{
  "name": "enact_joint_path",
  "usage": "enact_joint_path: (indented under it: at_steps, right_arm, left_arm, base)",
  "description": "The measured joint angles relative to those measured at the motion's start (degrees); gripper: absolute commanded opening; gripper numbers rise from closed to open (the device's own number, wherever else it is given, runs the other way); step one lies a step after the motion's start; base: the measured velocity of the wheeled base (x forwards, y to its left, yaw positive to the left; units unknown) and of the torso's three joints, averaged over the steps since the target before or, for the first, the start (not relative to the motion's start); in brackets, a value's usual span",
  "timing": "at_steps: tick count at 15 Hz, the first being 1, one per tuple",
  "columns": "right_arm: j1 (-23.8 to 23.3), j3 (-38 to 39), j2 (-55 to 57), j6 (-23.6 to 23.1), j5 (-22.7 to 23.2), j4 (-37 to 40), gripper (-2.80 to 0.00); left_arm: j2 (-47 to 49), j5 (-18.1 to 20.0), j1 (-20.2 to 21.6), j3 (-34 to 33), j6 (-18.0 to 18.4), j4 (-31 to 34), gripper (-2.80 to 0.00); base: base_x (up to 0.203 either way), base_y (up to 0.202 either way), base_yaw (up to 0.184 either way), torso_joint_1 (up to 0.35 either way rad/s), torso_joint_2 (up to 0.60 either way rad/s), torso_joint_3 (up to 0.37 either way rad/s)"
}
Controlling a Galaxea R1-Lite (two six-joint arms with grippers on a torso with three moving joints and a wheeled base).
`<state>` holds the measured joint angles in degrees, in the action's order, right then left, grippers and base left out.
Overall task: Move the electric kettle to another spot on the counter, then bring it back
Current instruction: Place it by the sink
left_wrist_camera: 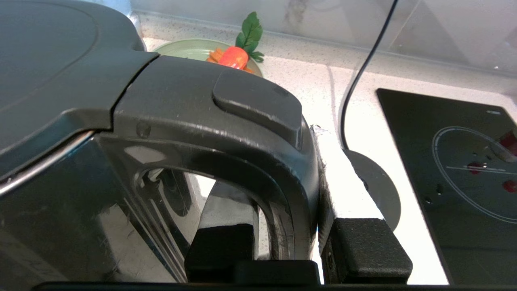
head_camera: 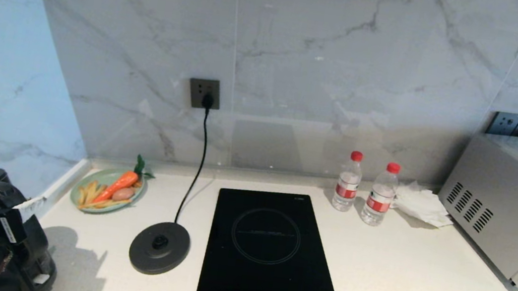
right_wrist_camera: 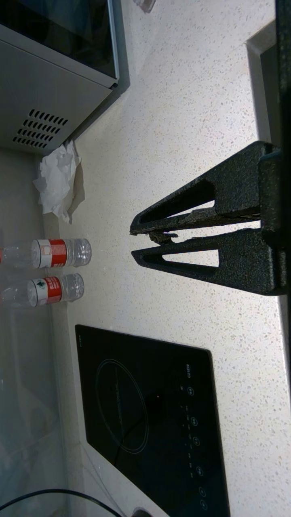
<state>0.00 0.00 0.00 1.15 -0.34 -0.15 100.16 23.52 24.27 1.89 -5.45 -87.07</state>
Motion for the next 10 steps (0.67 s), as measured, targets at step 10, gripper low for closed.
enact_joint_path:
  at_steps: [10]
  right_arm:
    - [0.0,0.0,0.0,0.0,0.0,0.0,-2.8]
  left_arm:
    - [-0.4,5.1,4.4,0.3,0.5,0.0,-2.8]
  base:
    - [0.0,0.0,0.0,0.0,0.0,0.0]
